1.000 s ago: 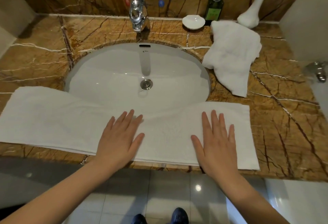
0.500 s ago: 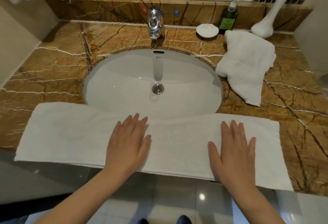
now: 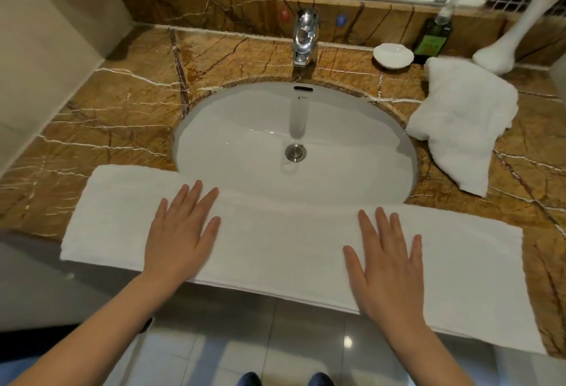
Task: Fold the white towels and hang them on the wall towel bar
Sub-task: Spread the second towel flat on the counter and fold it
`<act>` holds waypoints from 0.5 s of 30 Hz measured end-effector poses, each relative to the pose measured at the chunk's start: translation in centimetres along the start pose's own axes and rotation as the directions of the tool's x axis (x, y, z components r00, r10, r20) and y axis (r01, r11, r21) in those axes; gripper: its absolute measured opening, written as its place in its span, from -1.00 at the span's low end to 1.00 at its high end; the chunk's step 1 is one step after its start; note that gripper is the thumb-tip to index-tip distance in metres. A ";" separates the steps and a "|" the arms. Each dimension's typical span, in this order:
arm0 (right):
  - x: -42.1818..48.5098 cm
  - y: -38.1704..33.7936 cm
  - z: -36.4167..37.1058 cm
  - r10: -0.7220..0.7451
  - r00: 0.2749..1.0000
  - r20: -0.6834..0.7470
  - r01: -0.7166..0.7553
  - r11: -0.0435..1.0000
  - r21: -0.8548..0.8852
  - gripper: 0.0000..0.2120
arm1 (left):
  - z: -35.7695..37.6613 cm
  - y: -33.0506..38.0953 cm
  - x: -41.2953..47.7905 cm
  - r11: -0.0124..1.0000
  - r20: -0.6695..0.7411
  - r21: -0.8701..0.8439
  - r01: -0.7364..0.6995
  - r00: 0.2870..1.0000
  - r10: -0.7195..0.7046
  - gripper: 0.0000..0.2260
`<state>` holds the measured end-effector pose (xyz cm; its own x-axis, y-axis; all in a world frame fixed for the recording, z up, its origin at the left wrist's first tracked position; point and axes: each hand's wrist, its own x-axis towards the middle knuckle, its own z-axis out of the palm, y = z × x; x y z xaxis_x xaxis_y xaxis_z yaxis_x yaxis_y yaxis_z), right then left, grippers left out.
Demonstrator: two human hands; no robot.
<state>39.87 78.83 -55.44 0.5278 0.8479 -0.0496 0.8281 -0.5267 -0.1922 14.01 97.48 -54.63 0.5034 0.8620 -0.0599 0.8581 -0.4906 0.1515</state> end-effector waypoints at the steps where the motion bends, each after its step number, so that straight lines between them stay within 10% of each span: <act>1: 0.0 0.0 -0.1 -0.001 1.000 0.007 0.001 1.000 0.007 -0.37 | -0.1 -0.2 0.0 1.000 0.002 -0.012 -0.011 1.000 0.011 -0.44; 15: -0.3 2.9 -1.3 0.189 0.982 0.005 -0.188 0.981 -0.049 -0.38 | -1.3 -6.7 0.4 0.999 0.043 0.024 -0.021 0.999 0.019 -0.45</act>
<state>42.36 76.96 -54.67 0.6738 0.7335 -0.0895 0.7221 -0.6793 -0.1310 8.28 101.25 -54.39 0.5239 0.8460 -0.0990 0.8498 -0.5111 0.1288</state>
